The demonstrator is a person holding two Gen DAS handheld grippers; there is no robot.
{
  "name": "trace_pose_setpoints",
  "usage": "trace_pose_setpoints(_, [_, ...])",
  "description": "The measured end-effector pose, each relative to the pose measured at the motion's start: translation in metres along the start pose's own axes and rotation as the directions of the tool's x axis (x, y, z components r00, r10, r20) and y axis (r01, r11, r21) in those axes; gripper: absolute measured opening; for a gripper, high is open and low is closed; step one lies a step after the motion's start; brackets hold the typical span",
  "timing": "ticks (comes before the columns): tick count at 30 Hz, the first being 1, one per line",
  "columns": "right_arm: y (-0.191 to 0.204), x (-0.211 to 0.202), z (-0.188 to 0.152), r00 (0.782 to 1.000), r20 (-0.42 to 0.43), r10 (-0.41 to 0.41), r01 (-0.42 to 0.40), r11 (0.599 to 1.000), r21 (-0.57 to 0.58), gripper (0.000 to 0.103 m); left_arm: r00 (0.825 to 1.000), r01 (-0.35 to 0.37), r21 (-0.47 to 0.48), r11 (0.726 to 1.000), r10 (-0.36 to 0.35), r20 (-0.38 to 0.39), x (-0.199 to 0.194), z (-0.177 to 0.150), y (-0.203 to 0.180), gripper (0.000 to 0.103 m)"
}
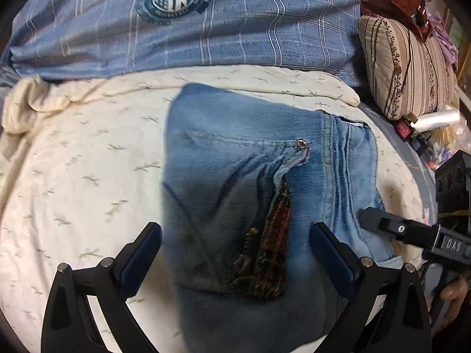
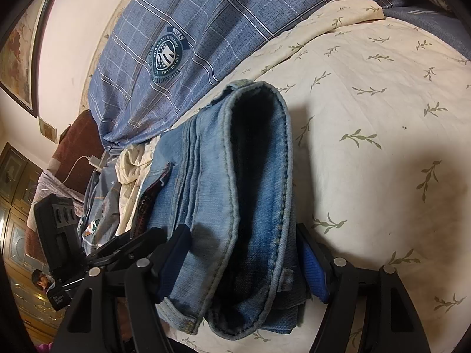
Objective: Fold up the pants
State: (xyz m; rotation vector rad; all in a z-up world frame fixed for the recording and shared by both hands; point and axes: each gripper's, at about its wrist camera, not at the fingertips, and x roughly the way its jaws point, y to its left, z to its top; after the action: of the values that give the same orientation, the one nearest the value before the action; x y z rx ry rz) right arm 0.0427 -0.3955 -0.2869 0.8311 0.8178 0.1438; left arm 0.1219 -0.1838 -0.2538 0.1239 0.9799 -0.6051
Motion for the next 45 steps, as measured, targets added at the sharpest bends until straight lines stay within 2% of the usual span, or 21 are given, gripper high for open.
trace_pose_setpoints(2, [-0.001,-0.004,-0.001,1.0,-0.004,-0.008,0.008,1.0,0.008,0.074,0.999,-0.029,0.011,1.0,0.029,0.022,-0.011,-0.003,0.004,0.101])
trace_pose_setpoints(4, [0.001,-0.012,-0.003,0.999,0.027,-0.039,0.039,0.999,0.002,0.074,0.998,-0.044,0.012,0.999,0.044,0.044,-0.021,-0.006,0.008,0.101])
trace_pose_setpoints(7, [0.011,-0.034,-0.005,0.985,0.152,-0.076,0.083,0.996,-0.038,0.074,0.996,-0.064,0.003,0.998,0.063,0.059,-0.032,-0.003,0.013,0.101])
trace_pose_setpoints(9, [0.024,-0.048,-0.009,0.967,0.244,-0.068,0.094,0.991,-0.098,0.074,0.995,-0.077,0.005,0.997,0.076,0.068,-0.036,0.005,0.014,0.101])
trace_pose_setpoints(11, [0.041,-0.052,-0.008,0.95,0.3,-0.086,0.143,0.975,-0.172,0.071,0.991,-0.115,0.028,0.993,0.112,0.076,-0.037,0.022,0.013,0.101])
trace_pose_setpoints(13, [0.055,-0.045,-0.001,0.952,0.283,-0.115,0.183,0.956,-0.227,0.042,0.985,-0.155,0.058,0.986,0.149,0.089,-0.036,0.039,0.013,0.101])
trace_pose_setpoints(14, [0.062,-0.038,0.004,0.95,0.276,-0.148,0.218,0.946,-0.242,0.025,0.98,-0.184,0.078,0.98,0.177,0.096,-0.034,0.051,0.012,0.101])
trace_pose_setpoints(18, [0.073,-0.013,0.028,0.954,0.255,-0.157,0.219,0.946,-0.239,0.025,0.968,-0.241,0.106,0.965,0.231,0.099,-0.011,0.089,0.008,0.101])
trace_pose_setpoints(22, [0.061,0.016,0.052,0.962,0.186,-0.198,0.23,0.958,-0.172,0.025,0.966,-0.259,0.107,0.96,0.258,0.022,0.024,0.113,0.007,0.101])
trace_pose_setpoints(26, [0.04,0.038,0.061,0.968,0.103,-0.23,0.241,0.965,-0.106,0.02,0.956,-0.271,0.157,0.95,0.284,-0.066,0.062,0.116,0.0,0.102])
trace_pose_setpoints(29, [0.035,0.041,0.062,0.97,0.087,-0.228,0.237,0.965,-0.109,0.02,0.955,-0.267,0.147,0.952,0.282,-0.089,0.07,0.115,0.0,0.102])
trace_pose_setpoints(35, [0.044,0.01,0.051,0.981,0.101,-0.166,0.178,0.977,-0.118,0.023,0.97,-0.217,0.1,0.971,0.226,-0.084,0.039,0.101,0.013,0.102])
trace_pose_setpoints(38, [0.06,-0.012,0.033,0.987,0.109,-0.121,0.14,0.973,-0.182,0.023,0.977,-0.198,0.09,0.976,0.204,-0.067,0.016,0.081,0.017,0.102])
trace_pose_setpoints(42, [0.072,-0.026,0.006,0.995,0.065,-0.077,0.089,0.972,-0.215,0.023,0.979,-0.196,0.111,0.974,0.201,-0.031,-0.014,0.05,0.015,0.102])
trace_pose_setpoints(45, [0.08,-0.027,-0.014,0.996,0.037,-0.084,0.09,0.962,-0.257,0.023,0.979,-0.201,0.123,0.972,0.204,-0.013,-0.029,0.029,0.015,0.102])
